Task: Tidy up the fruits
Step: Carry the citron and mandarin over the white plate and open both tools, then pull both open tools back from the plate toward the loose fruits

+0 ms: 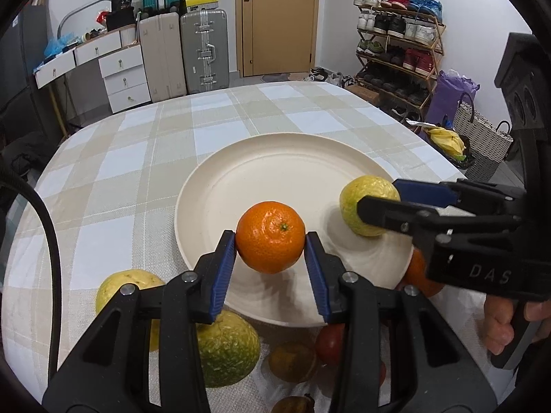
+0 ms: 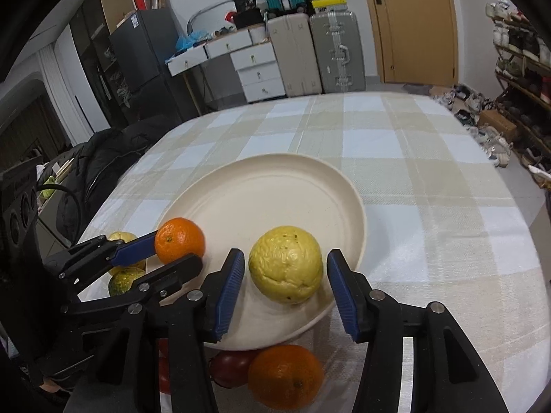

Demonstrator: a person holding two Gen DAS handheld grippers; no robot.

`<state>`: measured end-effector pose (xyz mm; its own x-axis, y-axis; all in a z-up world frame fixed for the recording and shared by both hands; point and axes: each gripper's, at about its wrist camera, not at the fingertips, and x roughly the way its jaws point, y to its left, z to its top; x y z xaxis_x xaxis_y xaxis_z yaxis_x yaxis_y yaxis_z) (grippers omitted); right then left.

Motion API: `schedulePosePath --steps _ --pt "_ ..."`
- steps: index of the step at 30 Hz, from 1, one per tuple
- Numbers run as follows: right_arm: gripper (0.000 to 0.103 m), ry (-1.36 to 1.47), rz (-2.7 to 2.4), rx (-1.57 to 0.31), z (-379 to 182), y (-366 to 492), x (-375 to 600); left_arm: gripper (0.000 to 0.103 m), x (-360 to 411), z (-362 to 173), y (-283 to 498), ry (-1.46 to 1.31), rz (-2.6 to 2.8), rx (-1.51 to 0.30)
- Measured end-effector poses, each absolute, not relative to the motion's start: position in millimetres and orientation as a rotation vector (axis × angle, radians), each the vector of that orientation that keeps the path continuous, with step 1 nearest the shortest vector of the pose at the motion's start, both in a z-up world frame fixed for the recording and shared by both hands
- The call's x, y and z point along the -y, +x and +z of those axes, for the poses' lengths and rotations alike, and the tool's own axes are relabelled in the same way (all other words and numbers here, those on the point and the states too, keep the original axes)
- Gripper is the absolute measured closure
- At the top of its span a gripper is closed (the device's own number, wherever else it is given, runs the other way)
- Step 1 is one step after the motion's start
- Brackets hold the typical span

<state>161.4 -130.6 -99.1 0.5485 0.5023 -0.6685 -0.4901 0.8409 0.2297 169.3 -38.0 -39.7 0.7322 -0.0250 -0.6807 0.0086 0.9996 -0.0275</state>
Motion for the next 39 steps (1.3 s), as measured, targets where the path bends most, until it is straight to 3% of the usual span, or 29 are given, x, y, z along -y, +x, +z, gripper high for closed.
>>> schedulePosePath --steps 3,4,5,7,12,16,29,39 --pt "0.024 0.047 0.581 -0.782 -93 158 142 0.062 35 -37 162 -0.034 -0.017 -0.746" --pt "0.015 0.058 0.588 -0.772 -91 155 145 0.053 32 -35 159 -0.045 -0.012 -0.737" --pt "0.010 0.068 0.595 -0.756 -89 153 149 0.037 30 -33 155 -0.057 -0.008 -0.721" --pt "0.006 0.088 0.582 -0.737 -86 147 157 0.018 27 -27 146 -0.062 0.004 -0.684" --pt "0.000 0.128 0.582 -0.766 -88 142 169 0.016 25 -15 127 -0.039 0.011 -0.644" --pt "0.000 0.111 0.576 -0.761 -89 132 174 0.001 21 -9 108 -0.057 0.012 -0.624" --pt "0.000 0.022 0.589 -0.750 -99 104 173 0.001 1 -6 54 -0.081 0.026 -0.627" --pt "0.000 0.008 0.581 -0.789 -106 105 176 0.001 -8 -12 57 -0.107 0.026 -0.660"
